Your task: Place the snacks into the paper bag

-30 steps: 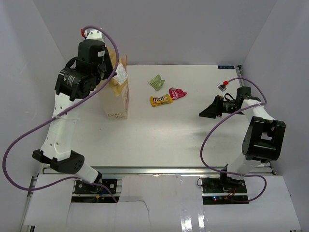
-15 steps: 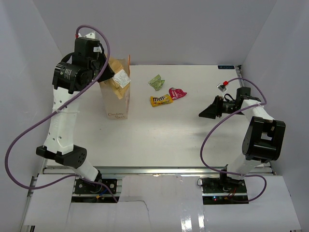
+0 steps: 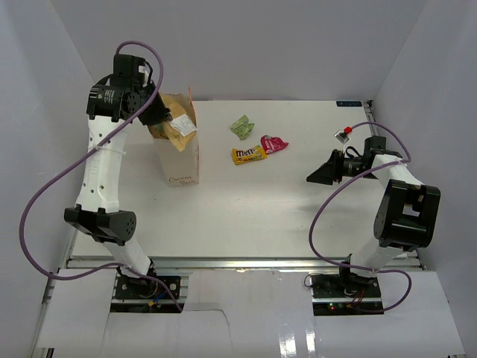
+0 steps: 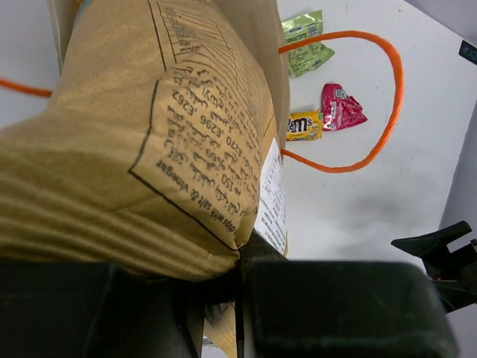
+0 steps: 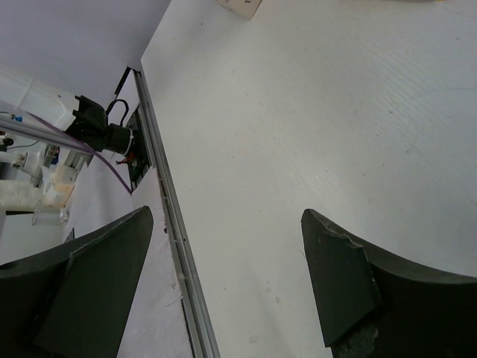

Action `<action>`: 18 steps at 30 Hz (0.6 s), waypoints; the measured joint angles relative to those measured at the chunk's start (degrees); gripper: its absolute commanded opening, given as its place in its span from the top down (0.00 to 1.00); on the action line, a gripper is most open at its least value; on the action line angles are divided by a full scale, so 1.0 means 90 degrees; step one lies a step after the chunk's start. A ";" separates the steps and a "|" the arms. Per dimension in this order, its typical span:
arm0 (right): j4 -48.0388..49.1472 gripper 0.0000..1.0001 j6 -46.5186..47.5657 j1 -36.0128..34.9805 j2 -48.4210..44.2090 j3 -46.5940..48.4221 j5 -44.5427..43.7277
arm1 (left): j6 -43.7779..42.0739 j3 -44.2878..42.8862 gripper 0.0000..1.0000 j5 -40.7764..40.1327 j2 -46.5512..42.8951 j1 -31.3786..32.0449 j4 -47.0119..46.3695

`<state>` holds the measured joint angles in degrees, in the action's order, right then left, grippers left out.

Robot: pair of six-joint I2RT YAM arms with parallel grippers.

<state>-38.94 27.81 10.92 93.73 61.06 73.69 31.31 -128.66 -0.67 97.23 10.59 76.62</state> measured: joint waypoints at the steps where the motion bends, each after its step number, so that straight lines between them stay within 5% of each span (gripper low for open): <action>1: -0.0010 0.14 0.0019 0.0000 0.0000 -0.0002 0.0000 | -0.0022 0.0029 0.99 0.0102 0.0080 -0.0066 -0.0044; 5: -0.0041 0.14 0.0141 0.0000 0.0000 -0.0012 0.0000 | -0.0063 0.0090 0.50 0.0435 0.0396 -0.0274 -0.0177; 6: -0.0063 0.14 0.0185 -0.0007 0.0000 -0.0012 -0.0010 | -0.0097 0.0090 0.27 0.0500 0.0457 -0.0311 -0.0231; 7: -0.0095 0.14 0.0253 -0.0029 0.0000 -0.0010 -0.0032 | -0.0090 0.0058 0.20 0.0546 0.0512 -0.0340 -0.0282; 11: -0.0216 0.15 0.0432 -0.0272 0.0012 0.0061 -0.0464 | -0.0109 -0.0466 0.05 0.0622 0.0775 -0.0420 -0.0408; 18: 0.0248 0.13 0.0294 -0.1430 0.0058 0.0663 -0.1819 | -0.0367 -0.0389 0.03 0.0600 0.0121 -0.0452 -0.1455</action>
<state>-36.71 30.46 -1.96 94.26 67.02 57.32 28.01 -132.16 4.73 98.32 6.52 63.53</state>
